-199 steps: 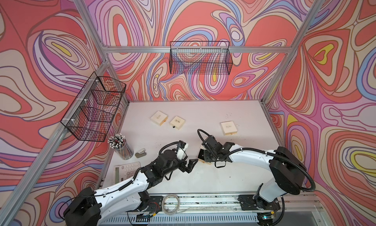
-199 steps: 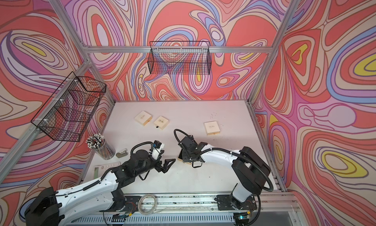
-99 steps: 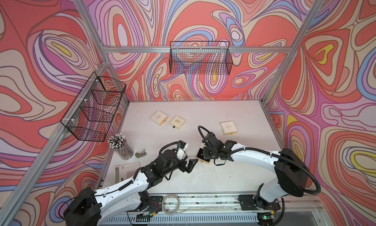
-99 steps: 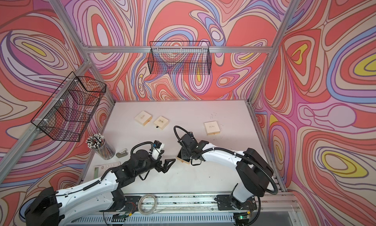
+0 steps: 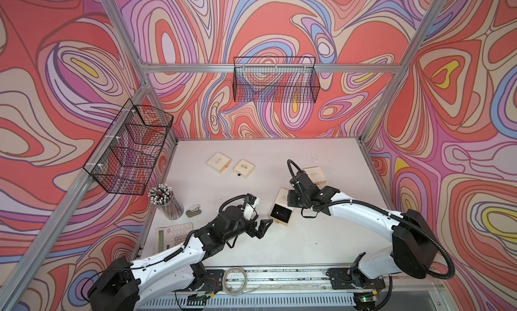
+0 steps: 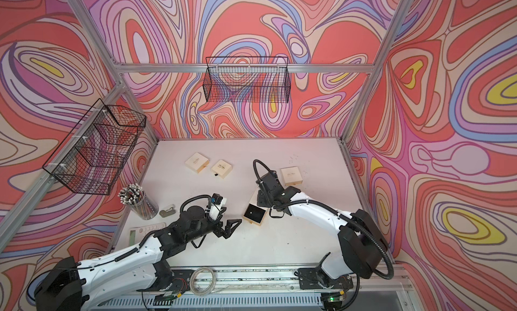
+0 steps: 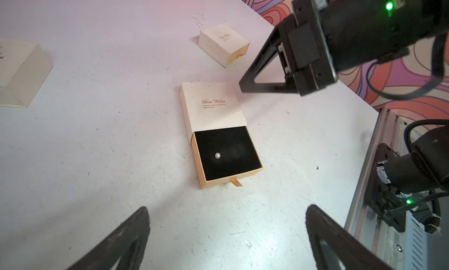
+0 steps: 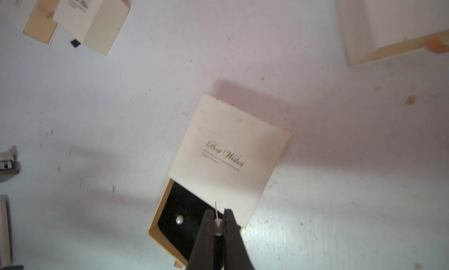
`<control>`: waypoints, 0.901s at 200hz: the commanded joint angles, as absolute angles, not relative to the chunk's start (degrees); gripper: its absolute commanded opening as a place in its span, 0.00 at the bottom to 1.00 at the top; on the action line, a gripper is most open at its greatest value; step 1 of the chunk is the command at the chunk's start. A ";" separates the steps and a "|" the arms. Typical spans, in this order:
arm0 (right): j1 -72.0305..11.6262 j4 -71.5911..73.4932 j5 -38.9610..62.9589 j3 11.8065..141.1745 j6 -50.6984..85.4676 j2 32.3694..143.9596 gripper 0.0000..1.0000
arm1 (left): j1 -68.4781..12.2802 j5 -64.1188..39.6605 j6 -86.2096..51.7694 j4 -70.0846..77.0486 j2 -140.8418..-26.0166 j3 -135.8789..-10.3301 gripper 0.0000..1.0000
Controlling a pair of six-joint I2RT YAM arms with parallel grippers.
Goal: Take out the earrings from the drawer-style jewelry box
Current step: Pick up the earring from the drawer, then place the earring at the center of the board.
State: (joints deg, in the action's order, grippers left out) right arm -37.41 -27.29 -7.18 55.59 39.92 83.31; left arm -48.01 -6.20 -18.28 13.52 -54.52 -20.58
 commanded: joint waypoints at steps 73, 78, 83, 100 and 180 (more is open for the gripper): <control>-10.26 -25.91 -6.31 50.22 33.29 78.44 0.04 | -47.99 -8.00 -18.54 15.20 -54.93 -21.64 1.00; -9.17 -25.57 -6.30 49.90 33.12 78.69 0.04 | -48.01 -8.12 -18.54 15.28 -54.92 -21.62 1.00; -7.89 -25.19 -5.68 49.63 33.05 79.06 0.04 | -47.99 -8.25 -18.54 15.38 -54.95 -21.62 1.00; -4.85 -23.48 -4.52 49.06 32.54 80.37 0.04 | -47.99 -8.88 -18.54 15.69 -55.26 -21.62 1.00; -0.99 -19.40 -4.51 53.21 31.29 93.13 0.04 | -48.03 -10.44 -18.41 16.35 -55.38 -21.49 1.00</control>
